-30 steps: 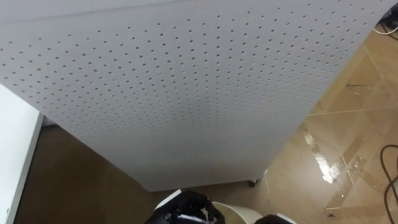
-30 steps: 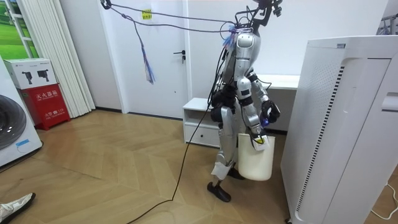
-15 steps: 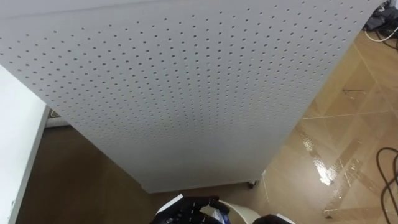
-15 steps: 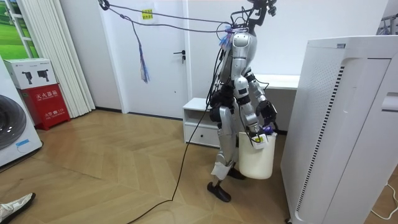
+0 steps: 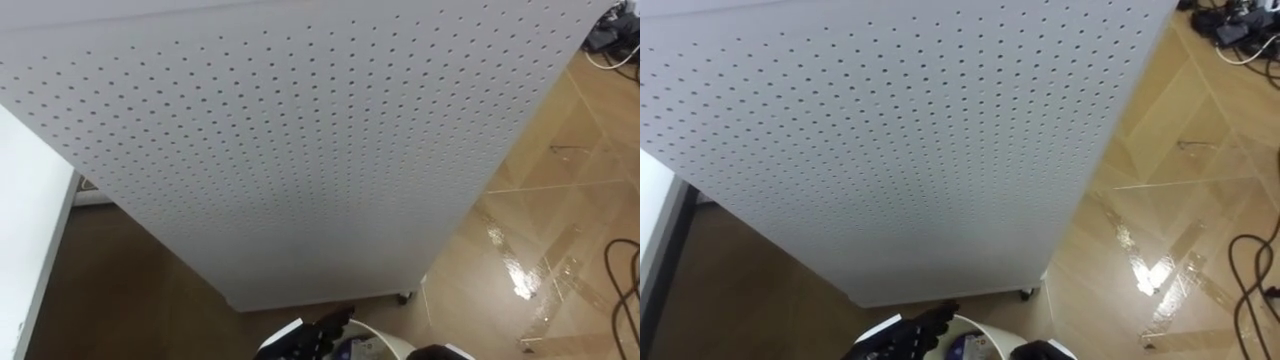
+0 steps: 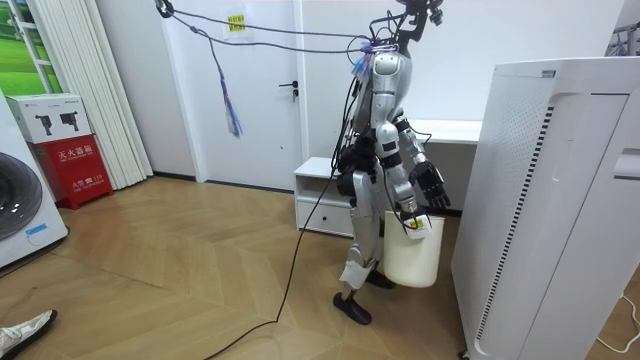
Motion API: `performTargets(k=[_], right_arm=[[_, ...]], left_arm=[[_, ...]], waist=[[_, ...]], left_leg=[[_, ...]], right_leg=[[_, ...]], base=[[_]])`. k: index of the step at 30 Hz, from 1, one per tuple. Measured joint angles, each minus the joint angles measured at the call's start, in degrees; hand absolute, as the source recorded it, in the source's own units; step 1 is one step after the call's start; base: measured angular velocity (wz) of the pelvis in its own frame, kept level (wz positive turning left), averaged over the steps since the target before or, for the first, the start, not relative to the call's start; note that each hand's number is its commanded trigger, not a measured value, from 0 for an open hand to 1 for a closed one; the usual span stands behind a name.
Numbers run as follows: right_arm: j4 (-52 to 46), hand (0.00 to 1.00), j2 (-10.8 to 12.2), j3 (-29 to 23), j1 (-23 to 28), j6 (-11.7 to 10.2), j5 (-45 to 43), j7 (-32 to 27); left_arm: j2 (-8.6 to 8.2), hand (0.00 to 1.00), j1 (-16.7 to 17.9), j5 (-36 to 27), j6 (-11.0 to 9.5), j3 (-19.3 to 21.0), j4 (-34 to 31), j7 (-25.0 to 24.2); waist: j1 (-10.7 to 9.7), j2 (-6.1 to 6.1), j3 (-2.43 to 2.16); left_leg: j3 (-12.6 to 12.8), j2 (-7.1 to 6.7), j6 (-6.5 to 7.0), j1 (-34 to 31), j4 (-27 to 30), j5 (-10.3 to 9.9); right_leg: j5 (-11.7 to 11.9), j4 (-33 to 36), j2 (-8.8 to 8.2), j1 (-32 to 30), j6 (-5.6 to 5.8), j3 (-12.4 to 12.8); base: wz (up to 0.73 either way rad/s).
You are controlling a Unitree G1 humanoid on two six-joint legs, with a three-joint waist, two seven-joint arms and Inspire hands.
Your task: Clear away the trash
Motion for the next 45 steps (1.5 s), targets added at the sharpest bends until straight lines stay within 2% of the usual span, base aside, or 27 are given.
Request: performTargets(k=[11,17,20,23,25,28,32,35,38,41,45], right_arm=[[0.2,1.0,-0.2,0.0,0.3,0.0,0.0,0.5],[1.2,1.0,-0.2,-0.1,0.9,-0.2,0.1,0.7],[3.6,1.0,-0.1,-0.1,2.6,-0.4,0.7,0.8],[6.5,1.0,-0.2,-0.4,4.6,-1.5,2.3,1.2],[8.0,1.0,-0.4,-1.3,7.4,-2.0,2.4,1.2],[8.8,1.0,-0.7,-3.2,10.7,-2.5,4.7,1.1],[9.4,1.0,-0.9,-7.0,13.1,-2.8,4.7,1.2],[9.3,1.0,-1.0,-10.1,15.6,-3.7,6.1,1.4],[9.3,1.0,-0.9,-13.9,18.3,-3.7,6.7,1.1],[9.4,1.0,-0.5,-16.4,19.9,-3.6,6.8,1.1],[9.3,1.0,-0.1,-20.3,21.9,-3.1,6.8,1.0]], left_arm=[[0.1,0.0,0.1,1.4,0.0,-0.1,4.0,-1.0],[0.17,0.0,0.2,3.2,0.0,0.1,9.2,-0.7],[0.46,0.0,1.0,3.8,0.0,0.5,14.0,0.7],[0.73,0.0,2.5,4.5,-0.4,3.4,18.3,1.6],[0.87,0.0,3.8,5.1,-0.5,6.1,22.1,3.3],[0.78,0.0,4.9,5.0,-0.5,7.7,26.5,5.7],[0.83,0.0,7.3,5.0,-0.6,11.1,28.3,7.0],[0.73,0.0,10.1,4.6,-1.5,14.6,28.5,8.0],[0.42,0.0,13.3,2.7,-1.6,17.7,29.3,8.9],[0.23,0.0,14.3,-0.5,-1.6,19.6,31.1,9.0],[-1.07,0.0,16.8,-3.0,-1.2,25.7,32.8,9.1]], waist=[[-0.1,0.01,-0.03],[-0.1,-0.01,-0.09],[0.0,-0.15,-0.52],[-0.1,-0.23,-0.98],[-0.1,-0.31,-1.72],[-0.3,-0.34,-1.87],[-1.5,-0.35,-1.91],[-2.4,-0.61,-2.1],[-3.0,-1.32,-2.63],[-3.1,-1.68,-2.75],[-2.8,-2.06,-2.59]], left_leg=[[0.0,-0.02,0.07,0.2,-0.1,0.1],[-0.2,-0.16,0.06,1.6,-0.6,0.1],[-0.4,-0.39,0.03,4.3,-1.9,0.1],[-0.5,-0.3,0.0,6.3,-2.9,0.1],[-0.6,-0.16,-0.1,8.0,-4.2,0.1],[-0.6,-0.4,-0.13,11.5,-6.2,0.2],[-0.5,-1.03,-0.13,15.0,-8.2,0.2],[-0.3,-1.17,-0.16,18.0,-10.1,0.1],[-0.1,-1.28,-0.36,21.3,-12.0,0.0],[0.0,-1.16,-0.64,23.2,-12.5,-0.4],[0.9,-0.98,-0.93,26.8,-13.4,-1.2]], right_leg=[[0.0,-0.1,-0.03,0.1,-0.01,0.0],[0.0,-0.6,0.15,1.8,0.03,-0.4],[-0.1,-2.0,0.16,4.5,0.21,-0.5],[0.0,-3.7,0.46,6.8,0.31,-1.0],[0.9,-6.5,1.13,9.1,0.34,-1.1],[1.0,-8.1,1.11,12.5,0.61,-1.2],[1.0,-10.5,1.2,15.9,1.01,-1.0],[1.1,-12.2,1.27,18.5,1.2,-0.9],[1.0,-13.8,1.53,21.7,1.41,-0.4],[1.0,-15.2,1.91,23.7,1.41,-0.1],[0.5,-15.5,2.11,26.4,1.38,1.2]], base=[[0.0],[0.02],[0.03],[0.01],[0.0],[0.01],[0.0],[-0.05],[-0.02],[-0.07],[-0.18]])
